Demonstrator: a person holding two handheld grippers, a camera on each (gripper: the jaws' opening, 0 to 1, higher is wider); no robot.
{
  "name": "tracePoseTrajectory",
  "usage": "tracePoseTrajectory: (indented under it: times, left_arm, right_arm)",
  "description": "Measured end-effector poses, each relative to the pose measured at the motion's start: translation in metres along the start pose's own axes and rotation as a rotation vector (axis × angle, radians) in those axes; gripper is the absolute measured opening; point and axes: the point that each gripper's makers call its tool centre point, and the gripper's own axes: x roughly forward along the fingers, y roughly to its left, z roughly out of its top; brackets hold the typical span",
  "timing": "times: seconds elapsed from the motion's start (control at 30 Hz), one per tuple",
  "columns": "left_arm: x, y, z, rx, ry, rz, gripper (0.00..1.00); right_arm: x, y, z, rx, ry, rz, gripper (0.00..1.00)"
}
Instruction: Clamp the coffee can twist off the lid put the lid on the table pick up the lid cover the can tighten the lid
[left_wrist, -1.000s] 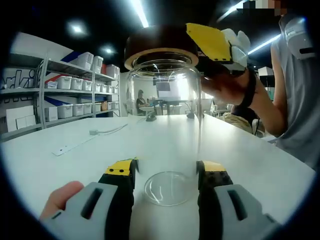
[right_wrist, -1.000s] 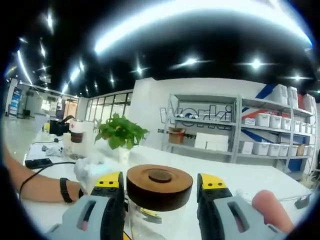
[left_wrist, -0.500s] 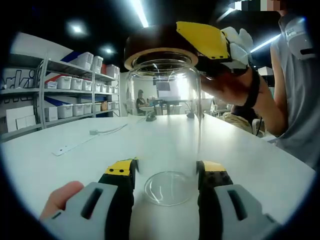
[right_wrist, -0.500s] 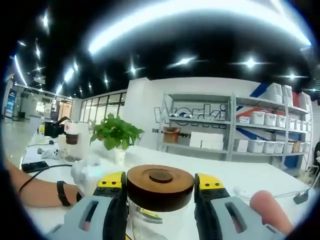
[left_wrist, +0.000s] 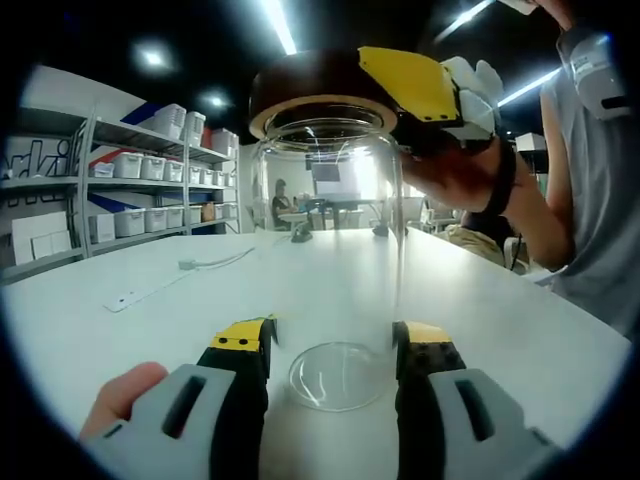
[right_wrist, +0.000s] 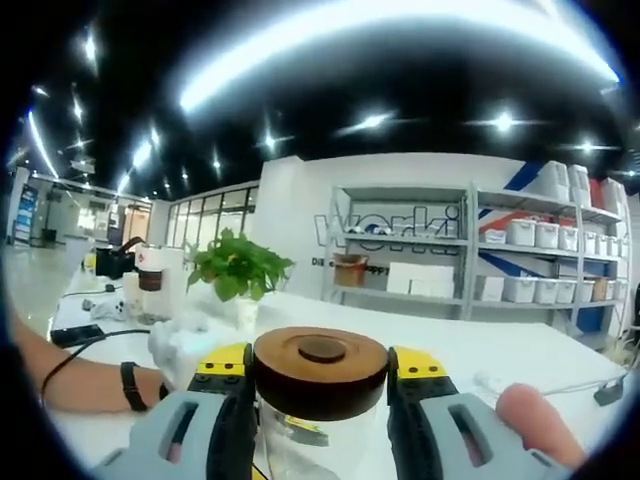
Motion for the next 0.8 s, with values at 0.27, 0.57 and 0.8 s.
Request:
tracePoseTrajectory:
  times: [0.27, 0.57, 0.8]
  left_arm:
    - [-0.0001, 0.0, -0.0001, 0.0, 0.001, 0.001, 0.39]
    - [-0.0012, 0.0028, -0.0009, -0.006, 0.003, 0.009, 0.39]
    - [-0.0028, 0.0093, -0.0033, -0.01, 0.004, 0.017, 0.39]
  right_arm:
    - [0.0016, 0.0007, -0.0001, 0.024, -0.007, 0.116, 0.47]
    - [0.0056, 0.0035, -0.0005, 0.038, -0.009, 0.292, 0.47]
    - [0.0083, 0.005, -0.0012, 0.054, -0.02, 0.409, 0.47]
